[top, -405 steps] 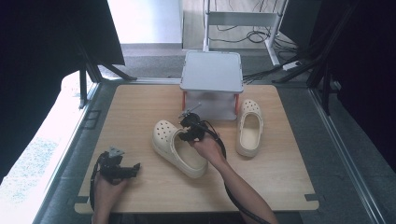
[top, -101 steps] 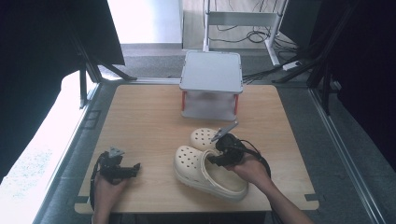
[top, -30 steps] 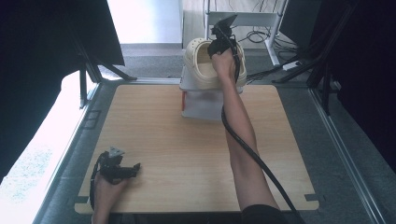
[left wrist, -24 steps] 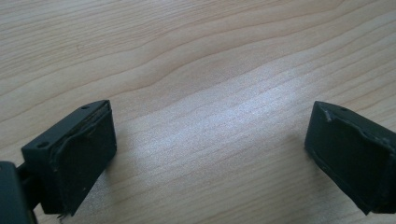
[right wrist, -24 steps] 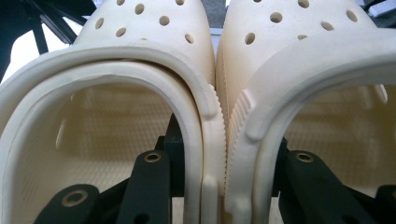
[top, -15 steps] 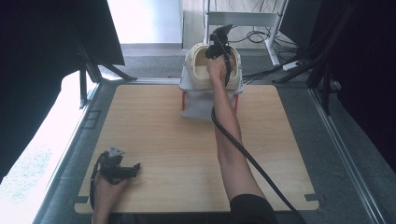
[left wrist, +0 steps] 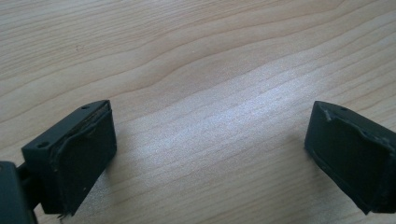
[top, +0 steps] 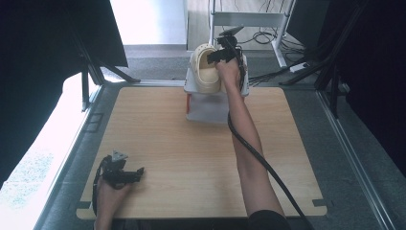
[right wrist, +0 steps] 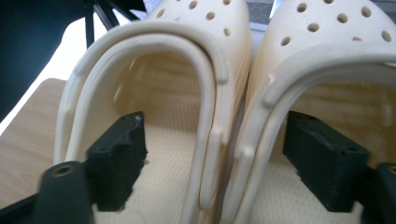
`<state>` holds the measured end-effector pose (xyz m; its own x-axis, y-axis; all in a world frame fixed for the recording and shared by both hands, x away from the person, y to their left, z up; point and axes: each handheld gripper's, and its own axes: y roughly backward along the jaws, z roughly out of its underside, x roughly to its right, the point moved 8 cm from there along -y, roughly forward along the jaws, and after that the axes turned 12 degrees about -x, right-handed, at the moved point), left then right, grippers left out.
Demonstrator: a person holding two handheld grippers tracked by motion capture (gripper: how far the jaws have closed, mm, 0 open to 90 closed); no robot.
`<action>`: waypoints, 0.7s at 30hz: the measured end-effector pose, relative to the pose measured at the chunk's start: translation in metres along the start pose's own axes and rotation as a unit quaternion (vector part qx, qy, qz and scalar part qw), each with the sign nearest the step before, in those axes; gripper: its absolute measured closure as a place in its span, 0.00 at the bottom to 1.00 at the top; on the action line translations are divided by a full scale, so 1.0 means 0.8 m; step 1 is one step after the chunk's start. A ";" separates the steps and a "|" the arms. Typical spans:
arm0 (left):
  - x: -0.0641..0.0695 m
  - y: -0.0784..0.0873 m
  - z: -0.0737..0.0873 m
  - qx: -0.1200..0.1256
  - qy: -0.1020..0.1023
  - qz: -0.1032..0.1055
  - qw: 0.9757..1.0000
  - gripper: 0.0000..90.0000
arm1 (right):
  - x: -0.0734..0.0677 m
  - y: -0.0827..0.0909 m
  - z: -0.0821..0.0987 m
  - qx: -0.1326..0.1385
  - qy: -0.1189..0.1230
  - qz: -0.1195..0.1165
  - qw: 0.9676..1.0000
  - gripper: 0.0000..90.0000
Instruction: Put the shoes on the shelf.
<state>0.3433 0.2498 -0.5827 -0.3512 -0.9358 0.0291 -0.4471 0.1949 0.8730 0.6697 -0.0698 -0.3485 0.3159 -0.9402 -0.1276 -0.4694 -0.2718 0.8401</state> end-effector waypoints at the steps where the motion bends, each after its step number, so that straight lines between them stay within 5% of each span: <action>1: 0.000 0.000 0.000 0.000 0.000 0.000 1.000 0.02 | -0.001 0.001 0.003 -0.002 0.007 -0.001 1.000 0.22; 9: 0.000 0.000 0.000 0.002 0.000 -0.001 1.000 0.02 | -0.004 0.015 0.018 0.005 0.056 -0.015 0.998 0.15; 21: 0.000 0.000 0.000 0.002 0.001 -0.001 1.000 0.02 | -0.023 0.040 0.048 0.027 0.132 -0.042 0.990 0.02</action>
<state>0.3435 0.2497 -0.5828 -0.3494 -0.9366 0.0277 -0.4508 0.1940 0.8713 0.6167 -0.0694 -0.3394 0.5567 -0.8294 -0.0469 -0.4731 -0.3630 0.8028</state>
